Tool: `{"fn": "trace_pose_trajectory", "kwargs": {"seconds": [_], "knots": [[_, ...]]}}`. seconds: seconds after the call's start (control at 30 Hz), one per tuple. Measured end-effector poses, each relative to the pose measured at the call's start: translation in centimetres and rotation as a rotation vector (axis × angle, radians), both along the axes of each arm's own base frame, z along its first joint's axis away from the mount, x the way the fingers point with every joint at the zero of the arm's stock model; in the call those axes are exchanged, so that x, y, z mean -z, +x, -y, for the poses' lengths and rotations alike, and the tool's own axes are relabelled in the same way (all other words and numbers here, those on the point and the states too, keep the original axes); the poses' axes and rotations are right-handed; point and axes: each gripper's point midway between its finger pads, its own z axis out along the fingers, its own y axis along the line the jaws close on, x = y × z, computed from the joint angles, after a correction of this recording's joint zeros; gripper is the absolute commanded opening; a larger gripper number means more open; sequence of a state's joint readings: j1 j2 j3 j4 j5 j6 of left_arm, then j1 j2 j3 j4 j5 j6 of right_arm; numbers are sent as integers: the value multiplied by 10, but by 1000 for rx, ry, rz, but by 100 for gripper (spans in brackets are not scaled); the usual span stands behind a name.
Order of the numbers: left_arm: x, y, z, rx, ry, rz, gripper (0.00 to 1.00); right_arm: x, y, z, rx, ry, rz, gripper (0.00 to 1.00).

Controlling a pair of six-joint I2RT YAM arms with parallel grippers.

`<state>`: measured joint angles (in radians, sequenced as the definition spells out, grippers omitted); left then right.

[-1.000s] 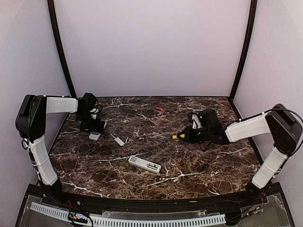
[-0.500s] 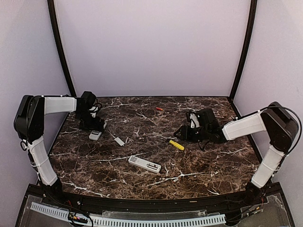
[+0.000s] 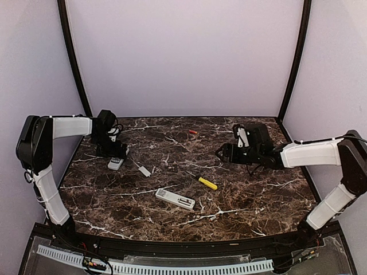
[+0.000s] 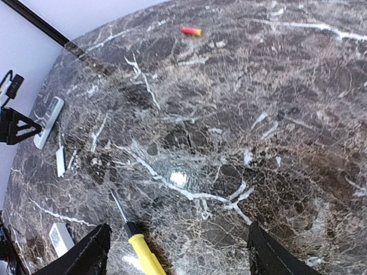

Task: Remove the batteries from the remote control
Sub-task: Place the screwdriver at the center of the board, then pick up the remote control from the center of the board.

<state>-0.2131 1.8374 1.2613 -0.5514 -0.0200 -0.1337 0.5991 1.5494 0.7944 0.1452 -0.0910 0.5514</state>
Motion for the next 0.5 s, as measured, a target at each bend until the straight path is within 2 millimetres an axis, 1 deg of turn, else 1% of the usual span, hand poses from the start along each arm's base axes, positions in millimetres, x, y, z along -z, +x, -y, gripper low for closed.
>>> {"fn": "trace_pose_trajectory", "kwargs": {"seconds": [0.13,0.23,0.3,0.37,0.5], "knots": [[0,0,-1,-2,1,-1,93,-35,1,5,12,19,85,80],[5,0,-1,-3,4,-13,92,-51,1,8,19,33,125,79],[9,1,-2,-6,5,-23,91,-55,1,9,22,35,136,79],[13,1,-5,-12,7,-34,88,-56,0,10,22,31,139,79],[15,2,-10,-24,5,-41,85,-49,-3,13,25,13,127,78]]}}
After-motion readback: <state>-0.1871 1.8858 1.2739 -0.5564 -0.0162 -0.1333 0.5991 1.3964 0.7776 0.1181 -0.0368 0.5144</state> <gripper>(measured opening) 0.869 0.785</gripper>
